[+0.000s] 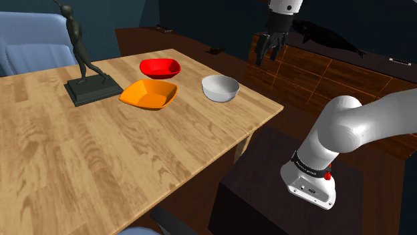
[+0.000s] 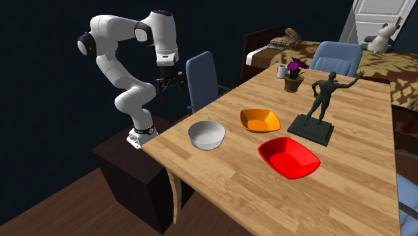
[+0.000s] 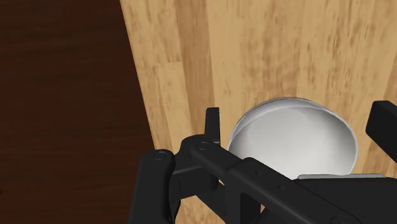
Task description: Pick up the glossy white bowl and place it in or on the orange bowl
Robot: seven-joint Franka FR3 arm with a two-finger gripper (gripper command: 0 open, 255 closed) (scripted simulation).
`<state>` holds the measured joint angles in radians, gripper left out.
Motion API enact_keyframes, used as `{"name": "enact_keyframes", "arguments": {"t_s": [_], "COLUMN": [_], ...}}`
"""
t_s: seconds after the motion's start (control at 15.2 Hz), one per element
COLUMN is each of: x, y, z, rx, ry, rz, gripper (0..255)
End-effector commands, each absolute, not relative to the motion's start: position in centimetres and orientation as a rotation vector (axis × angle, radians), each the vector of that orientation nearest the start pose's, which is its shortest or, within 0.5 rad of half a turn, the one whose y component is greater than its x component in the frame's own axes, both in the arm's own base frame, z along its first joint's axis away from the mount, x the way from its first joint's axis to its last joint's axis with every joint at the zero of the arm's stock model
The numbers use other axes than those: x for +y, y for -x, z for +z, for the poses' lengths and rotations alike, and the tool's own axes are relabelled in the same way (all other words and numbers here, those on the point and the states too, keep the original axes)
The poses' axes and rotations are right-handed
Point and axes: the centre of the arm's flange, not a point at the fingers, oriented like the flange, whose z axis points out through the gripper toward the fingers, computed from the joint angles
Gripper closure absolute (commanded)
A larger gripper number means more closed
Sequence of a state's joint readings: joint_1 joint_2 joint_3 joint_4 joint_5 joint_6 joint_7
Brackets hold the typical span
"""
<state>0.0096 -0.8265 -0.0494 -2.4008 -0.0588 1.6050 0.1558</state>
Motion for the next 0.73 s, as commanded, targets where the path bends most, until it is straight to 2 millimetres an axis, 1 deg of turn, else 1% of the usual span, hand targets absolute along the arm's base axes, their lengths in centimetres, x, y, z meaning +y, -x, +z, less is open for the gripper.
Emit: {"name": "enact_keyframes", "arguments": {"t_s": [0.0,0.66], "x": [-2.2,-8.9], "y": [-29.9,-39.1], "z": [58.4,51.3], "rx": [0.283,0.222], "ry": [3.149,3.05], "rz": [-0.05,-0.106], "gripper": [0,0]}}
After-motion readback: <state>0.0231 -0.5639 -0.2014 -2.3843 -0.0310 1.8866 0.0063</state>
